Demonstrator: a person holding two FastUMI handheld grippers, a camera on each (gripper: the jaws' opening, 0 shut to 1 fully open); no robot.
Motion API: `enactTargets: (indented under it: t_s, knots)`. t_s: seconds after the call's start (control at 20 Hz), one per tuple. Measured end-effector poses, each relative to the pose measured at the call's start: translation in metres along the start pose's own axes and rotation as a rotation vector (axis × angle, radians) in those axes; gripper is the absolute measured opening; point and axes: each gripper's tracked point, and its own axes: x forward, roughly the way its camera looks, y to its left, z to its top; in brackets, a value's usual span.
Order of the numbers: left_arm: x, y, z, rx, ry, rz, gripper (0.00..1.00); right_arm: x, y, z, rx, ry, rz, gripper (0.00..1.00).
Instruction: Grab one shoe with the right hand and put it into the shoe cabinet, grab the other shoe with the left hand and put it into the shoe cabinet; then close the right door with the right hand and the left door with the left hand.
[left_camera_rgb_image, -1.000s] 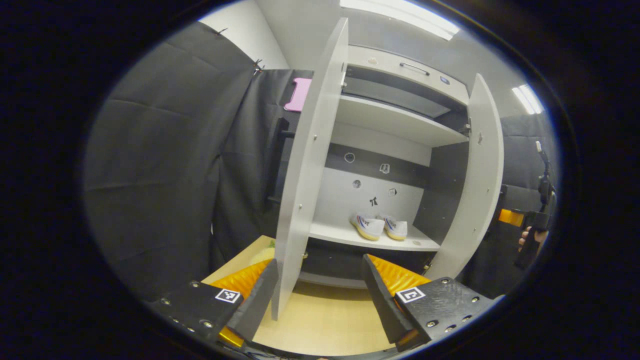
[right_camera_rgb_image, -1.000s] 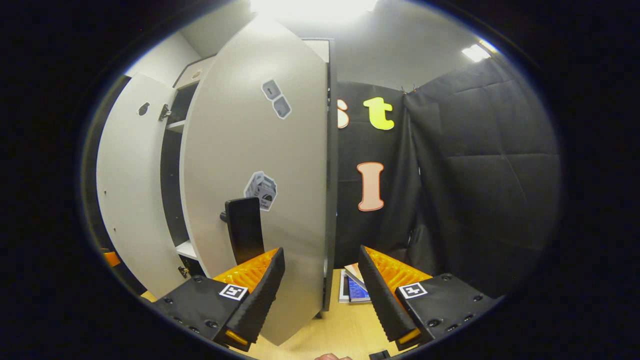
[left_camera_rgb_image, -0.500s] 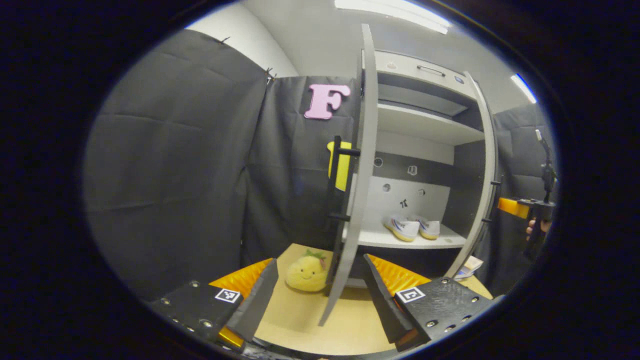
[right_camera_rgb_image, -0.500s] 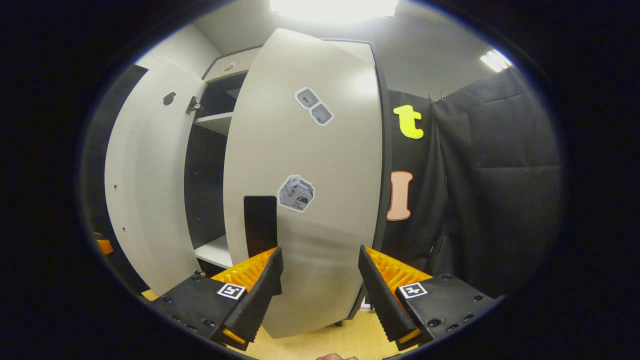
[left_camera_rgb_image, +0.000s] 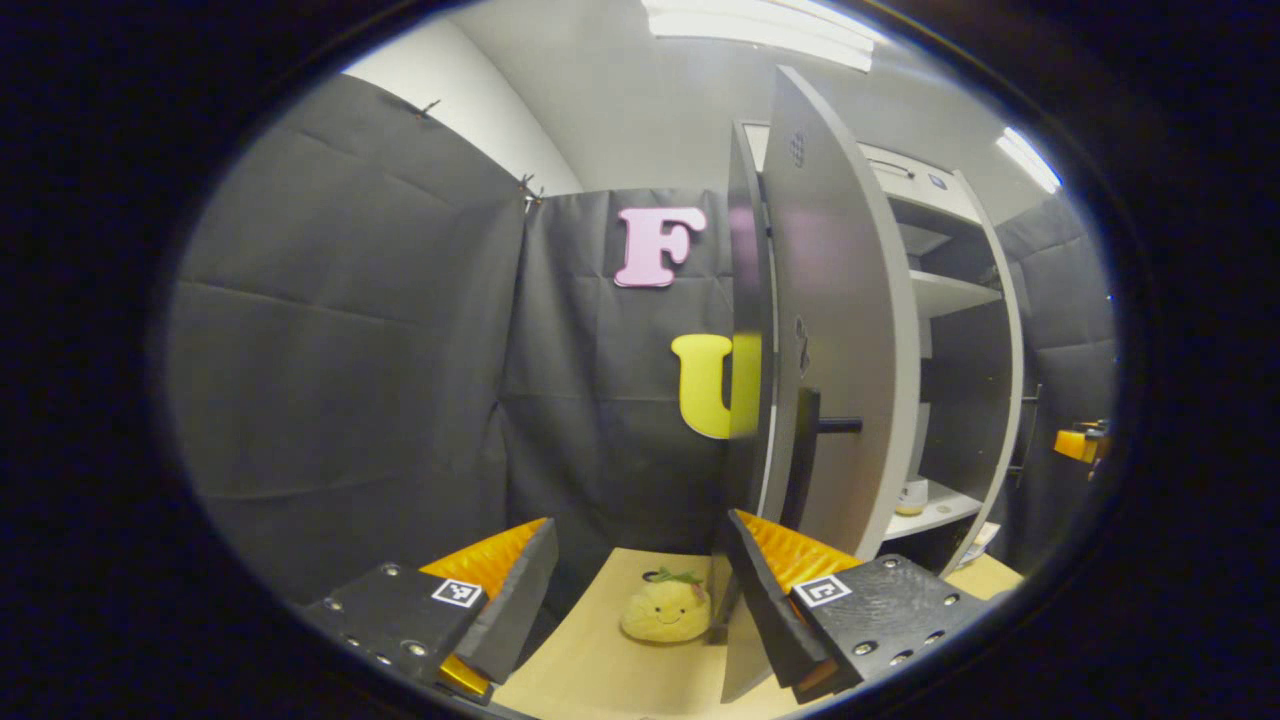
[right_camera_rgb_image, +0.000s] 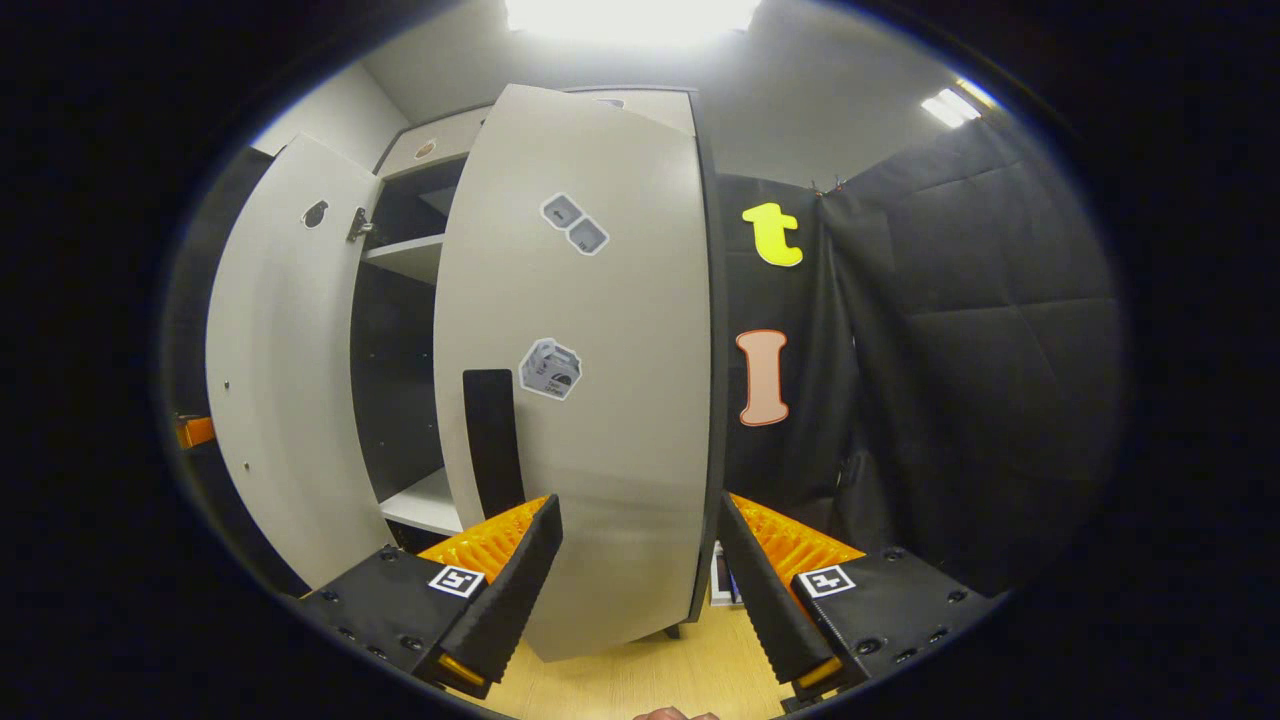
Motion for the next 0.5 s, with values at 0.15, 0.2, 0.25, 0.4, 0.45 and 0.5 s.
enactTargets:
  t_s: [0.15,0.2,0.25,0.4,0.45,0.5]
  knots:
    - [0.029,0.001,-0.001,-0.007,0.031,-0.097,0.95,-0.017,-0.01,-0.004,0.005,0.012,-0.028,0.97]
    - [0.035,0.001,0.002,-0.008,0.025,-0.118,0.95,-0.023,-0.014,-0.004,0.003,0.01,-0.041,0.96]
    - [0.04,0.0,0.005,-0.009,0.022,-0.139,0.95,-0.03,-0.018,-0.003,0.0,0.009,-0.054,0.98]
    - [0.049,-0.014,0.022,-0.003,-0.005,-0.202,0.96,-0.048,-0.027,-0.008,-0.017,0.028,-0.079,0.98]
    - [0.047,-0.02,0.025,0.006,-0.011,-0.217,0.95,-0.051,-0.031,-0.01,-0.023,0.037,-0.084,0.98]
    - [0.045,-0.02,0.028,0.031,-0.015,-0.218,0.95,-0.055,-0.034,-0.011,-0.024,0.039,-0.089,0.98]
